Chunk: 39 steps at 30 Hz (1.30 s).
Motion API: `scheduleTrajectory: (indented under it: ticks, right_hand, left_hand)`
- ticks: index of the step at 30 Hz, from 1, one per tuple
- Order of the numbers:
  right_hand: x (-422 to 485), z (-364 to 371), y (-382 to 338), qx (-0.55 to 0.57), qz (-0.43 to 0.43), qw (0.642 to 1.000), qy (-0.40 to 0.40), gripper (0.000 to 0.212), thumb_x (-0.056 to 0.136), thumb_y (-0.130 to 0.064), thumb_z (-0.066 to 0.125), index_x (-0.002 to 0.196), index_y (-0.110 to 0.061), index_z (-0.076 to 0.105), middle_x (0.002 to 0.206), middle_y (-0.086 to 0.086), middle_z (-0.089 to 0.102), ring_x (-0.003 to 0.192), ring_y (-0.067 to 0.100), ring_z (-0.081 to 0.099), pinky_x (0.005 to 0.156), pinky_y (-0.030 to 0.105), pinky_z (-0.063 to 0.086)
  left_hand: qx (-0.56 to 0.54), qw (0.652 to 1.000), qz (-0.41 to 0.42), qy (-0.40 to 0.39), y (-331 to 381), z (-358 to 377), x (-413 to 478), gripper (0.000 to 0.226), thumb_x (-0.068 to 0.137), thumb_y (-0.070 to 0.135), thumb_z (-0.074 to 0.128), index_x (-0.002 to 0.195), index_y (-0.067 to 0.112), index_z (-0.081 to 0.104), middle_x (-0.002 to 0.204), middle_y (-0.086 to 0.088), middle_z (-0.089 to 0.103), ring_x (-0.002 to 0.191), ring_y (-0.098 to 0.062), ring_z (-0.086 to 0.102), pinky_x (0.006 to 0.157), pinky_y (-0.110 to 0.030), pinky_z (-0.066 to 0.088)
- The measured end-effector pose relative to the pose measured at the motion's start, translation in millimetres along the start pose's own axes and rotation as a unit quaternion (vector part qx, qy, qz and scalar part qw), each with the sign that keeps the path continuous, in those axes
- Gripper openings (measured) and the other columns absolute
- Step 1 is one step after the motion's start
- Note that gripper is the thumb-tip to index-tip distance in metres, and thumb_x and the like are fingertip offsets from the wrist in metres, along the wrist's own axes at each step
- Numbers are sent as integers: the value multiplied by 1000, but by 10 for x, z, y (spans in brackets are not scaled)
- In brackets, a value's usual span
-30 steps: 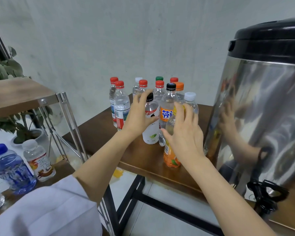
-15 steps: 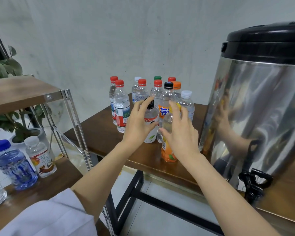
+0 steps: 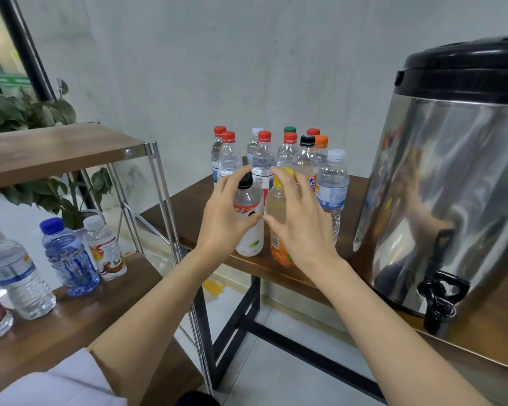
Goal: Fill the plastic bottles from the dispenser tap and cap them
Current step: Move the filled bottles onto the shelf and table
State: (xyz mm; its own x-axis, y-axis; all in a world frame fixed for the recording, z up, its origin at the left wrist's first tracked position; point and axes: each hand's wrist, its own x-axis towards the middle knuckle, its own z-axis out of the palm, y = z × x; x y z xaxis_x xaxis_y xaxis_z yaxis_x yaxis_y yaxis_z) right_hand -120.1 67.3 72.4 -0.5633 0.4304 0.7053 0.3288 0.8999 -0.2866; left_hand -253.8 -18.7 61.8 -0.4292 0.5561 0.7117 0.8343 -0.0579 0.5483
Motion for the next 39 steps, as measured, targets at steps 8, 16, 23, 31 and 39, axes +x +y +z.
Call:
scheduleTrajectory:
  ticks: [8,16,23,31,39]
  right_hand:
    - [-175,46,-449,44,-39,998,-30,84,84,-31,76,149,-32,23,148,-1,34,128,20,48,82,36,54]
    - [-343,321,-949,122,-71,987,-74,81,85,-30,76,148,-33,26,147,-2,34,124,19,51,80,34,53]
    - [-453,709,-1414,211,-75,964,-143,80,83,-20,77,146,-32,29,146,-4,34,123,19,52,88,31,49]
    - [-554,1346,-1904,260,-93,938,-209,80,84,-17,77,144,-33,27,143,-2,37,120,21,54,90,42,53]
    - [-579,1852,-2386,323,-79,900,-281,81,87,-14,74,149,-34,26,151,-3,35,132,17,45,104,39,44]
  left_hand:
    - [47,998,-11,29,5,-594,-385,87,68,12,90,142,23,45,129,8,53,115,6,45,97,1,28]
    - [90,993,-52,52,-72,-1216,-806,90,67,10,90,141,28,43,130,8,52,116,8,43,96,2,31]
    - [114,985,-111,70,-300,-1672,-1207,89,67,11,90,141,30,44,129,9,56,116,0,50,98,-9,39]
    - [152,957,-226,102,-725,-2092,-1635,86,71,9,87,144,28,44,138,2,52,121,-7,47,99,-30,44]
    - [193,926,-293,138,-1071,-2438,-1875,86,71,12,87,143,28,45,137,-2,54,118,-11,49,96,-33,45]
